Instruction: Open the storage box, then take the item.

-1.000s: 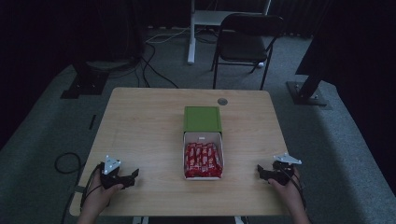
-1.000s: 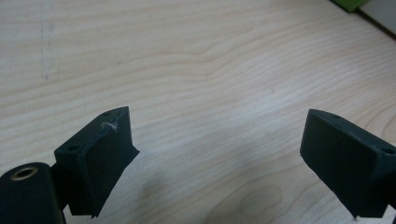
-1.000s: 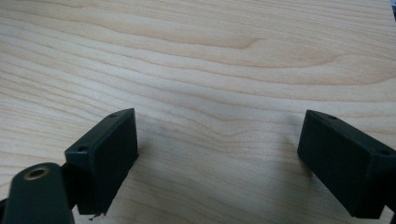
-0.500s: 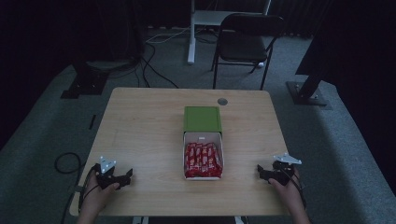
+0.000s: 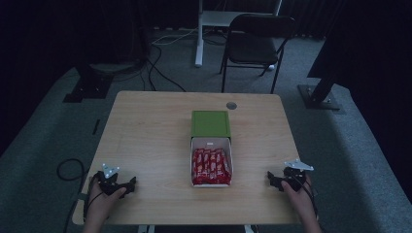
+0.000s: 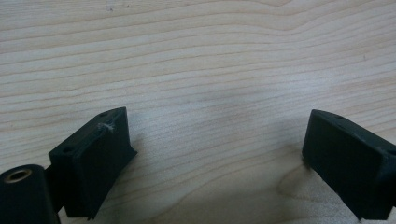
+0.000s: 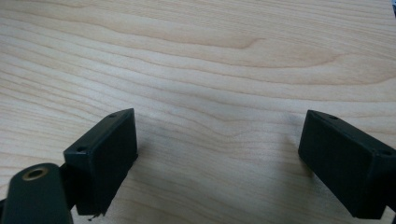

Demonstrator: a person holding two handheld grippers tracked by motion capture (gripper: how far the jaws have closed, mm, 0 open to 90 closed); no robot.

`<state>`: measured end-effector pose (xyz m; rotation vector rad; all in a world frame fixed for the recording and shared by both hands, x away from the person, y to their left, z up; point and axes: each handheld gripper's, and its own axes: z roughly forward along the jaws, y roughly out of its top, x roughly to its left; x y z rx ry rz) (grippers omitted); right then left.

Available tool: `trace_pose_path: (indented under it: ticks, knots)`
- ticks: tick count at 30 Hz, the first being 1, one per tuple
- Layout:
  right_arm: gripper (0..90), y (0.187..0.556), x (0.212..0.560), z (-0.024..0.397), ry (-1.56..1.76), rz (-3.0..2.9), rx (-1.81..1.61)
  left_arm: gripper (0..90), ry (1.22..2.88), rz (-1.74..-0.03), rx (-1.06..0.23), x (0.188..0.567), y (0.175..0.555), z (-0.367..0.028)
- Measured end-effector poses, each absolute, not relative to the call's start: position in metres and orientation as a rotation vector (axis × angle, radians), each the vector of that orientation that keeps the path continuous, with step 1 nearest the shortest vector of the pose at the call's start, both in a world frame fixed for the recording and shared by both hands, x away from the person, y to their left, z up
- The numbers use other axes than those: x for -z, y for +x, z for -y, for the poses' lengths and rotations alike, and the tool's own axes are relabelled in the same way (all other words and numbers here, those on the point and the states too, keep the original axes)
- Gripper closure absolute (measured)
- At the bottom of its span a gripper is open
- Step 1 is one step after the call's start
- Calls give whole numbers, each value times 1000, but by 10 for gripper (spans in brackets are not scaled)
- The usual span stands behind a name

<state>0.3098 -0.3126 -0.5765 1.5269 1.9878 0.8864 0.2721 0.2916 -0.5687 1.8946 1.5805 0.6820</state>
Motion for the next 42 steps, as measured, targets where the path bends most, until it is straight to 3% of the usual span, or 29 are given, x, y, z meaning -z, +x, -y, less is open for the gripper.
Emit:
trace_pose_path:
  ticks: [2,29,42]
  knots:
    - [110,310,576,312,1528,-1987,-886,26,1888,-1604,-682,569,273,-291]
    - [136,309,576,311,1543,-1968,-883,24,1873,-1626,-692,569,274,-292]
    - [144,308,559,303,1561,-1967,-931,19,1871,-1632,-691,569,275,-292]
